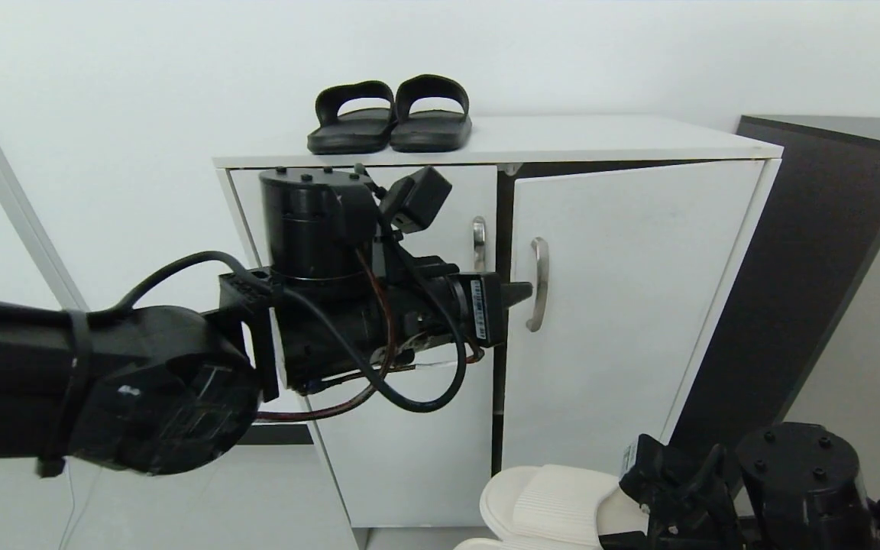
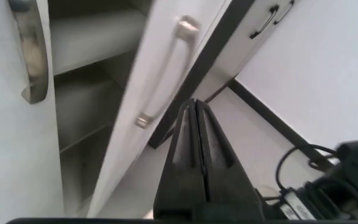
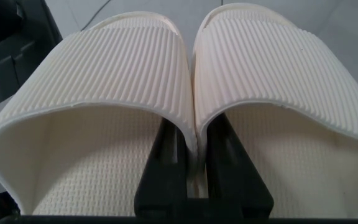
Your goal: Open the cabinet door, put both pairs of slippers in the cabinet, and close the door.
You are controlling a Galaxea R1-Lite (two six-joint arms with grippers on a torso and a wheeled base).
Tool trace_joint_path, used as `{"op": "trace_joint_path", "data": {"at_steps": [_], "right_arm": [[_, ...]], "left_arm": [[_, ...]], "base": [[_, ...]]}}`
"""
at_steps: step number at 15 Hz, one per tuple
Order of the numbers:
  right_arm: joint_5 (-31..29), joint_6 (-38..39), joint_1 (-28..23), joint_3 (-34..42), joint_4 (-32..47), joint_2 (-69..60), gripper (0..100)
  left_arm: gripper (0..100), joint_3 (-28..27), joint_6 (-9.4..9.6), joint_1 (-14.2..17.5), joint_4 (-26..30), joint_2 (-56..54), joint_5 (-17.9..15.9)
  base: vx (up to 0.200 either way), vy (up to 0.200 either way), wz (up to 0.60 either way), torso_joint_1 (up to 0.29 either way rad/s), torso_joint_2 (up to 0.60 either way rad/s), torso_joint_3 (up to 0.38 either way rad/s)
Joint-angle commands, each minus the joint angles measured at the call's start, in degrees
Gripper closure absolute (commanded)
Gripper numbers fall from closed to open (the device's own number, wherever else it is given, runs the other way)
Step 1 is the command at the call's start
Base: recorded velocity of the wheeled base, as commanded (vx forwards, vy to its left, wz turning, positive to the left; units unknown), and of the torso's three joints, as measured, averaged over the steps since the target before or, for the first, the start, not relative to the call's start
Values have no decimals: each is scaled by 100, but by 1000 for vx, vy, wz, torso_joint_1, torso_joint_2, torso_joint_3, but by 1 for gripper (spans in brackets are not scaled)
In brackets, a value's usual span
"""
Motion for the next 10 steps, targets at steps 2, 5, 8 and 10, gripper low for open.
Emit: {"op": "trace_joint_path", "data": {"at_steps": [2, 5, 8, 10], "right_arm": [[-7, -47, 8, 4, -4, 12, 100], [-16, -47, 8, 13, -4, 12, 100], [-16, -47, 16, 13, -4, 21, 100], [-16, -56, 16, 13, -4, 30, 100]], "left_arm": [[100, 208, -102, 331, -54, -309, -47], [100, -152, -260, 586, -54, -1, -109], [100, -565, -269, 656, -54, 412, -74], [100, -935, -269, 647, -54, 711, -100]], "base": [[0, 0, 0, 0, 0, 0], [0, 0, 0, 0, 0, 0], [0, 0, 0, 0, 0, 0], [0, 0, 0, 0, 0, 0]]}}
